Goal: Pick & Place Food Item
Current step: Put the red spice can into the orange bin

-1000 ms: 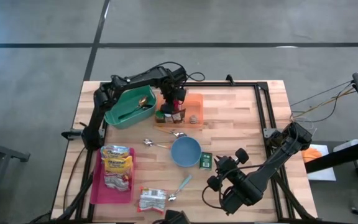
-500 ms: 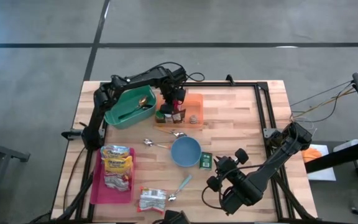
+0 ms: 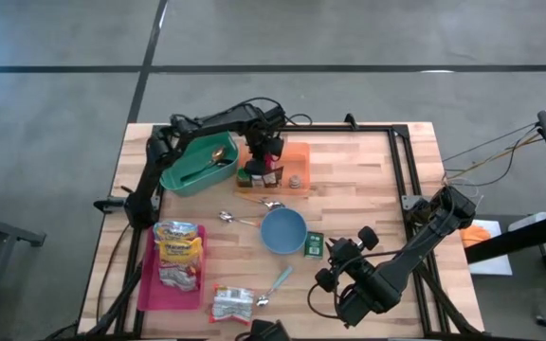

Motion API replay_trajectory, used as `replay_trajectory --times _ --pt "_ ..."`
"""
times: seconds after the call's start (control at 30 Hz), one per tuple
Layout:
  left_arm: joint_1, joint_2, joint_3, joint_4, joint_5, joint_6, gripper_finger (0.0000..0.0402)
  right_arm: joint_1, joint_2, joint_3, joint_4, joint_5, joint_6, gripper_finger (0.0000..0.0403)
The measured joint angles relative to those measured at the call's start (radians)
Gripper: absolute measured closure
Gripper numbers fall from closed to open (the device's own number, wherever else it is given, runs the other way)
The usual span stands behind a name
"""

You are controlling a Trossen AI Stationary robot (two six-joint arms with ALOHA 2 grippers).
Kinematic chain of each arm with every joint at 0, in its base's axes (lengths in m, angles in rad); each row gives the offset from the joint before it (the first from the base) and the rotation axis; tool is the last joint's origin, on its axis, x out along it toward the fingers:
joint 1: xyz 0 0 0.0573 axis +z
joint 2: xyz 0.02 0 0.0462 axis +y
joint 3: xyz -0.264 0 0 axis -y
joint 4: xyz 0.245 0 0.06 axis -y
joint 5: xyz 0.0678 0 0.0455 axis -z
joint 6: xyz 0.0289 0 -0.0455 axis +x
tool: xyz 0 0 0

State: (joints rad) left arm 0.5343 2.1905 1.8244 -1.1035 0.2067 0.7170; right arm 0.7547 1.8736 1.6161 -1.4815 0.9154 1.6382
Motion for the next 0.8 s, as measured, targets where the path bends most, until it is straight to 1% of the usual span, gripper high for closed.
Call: replay_trajectory --times 0.27,0.47,0.7,0.73,0.8 --pt "0.000 0.004 0.000 0.001 0.000 0.000 0.0203 0.000 0.000 0.000 0.000 0.000 0.000 0.0347" --pt "0.000 0.004 0.000 0.002 0.000 -0.044 0.0203 0.000 0.000 0.000 0.003 -0.001 0.000 0.0347" --pt "-0.002 0.004 0.000 0.004 0.000 -0.045 0.0203 0.000 0.000 -0.001 0.005 -0.004 0.000 0.0347" --pt "-0.002 0.004 0.000 0.004 0.000 -0.046 0.0194 0.000 0.000 -0.001 0.005 -0.004 0.000 0.0347" --pt "-0.002 0.004 0.000 0.004 -0.001 -0.052 0.0156 0.000 0.000 -0.001 0.005 -0.004 -0.006 0.0347"
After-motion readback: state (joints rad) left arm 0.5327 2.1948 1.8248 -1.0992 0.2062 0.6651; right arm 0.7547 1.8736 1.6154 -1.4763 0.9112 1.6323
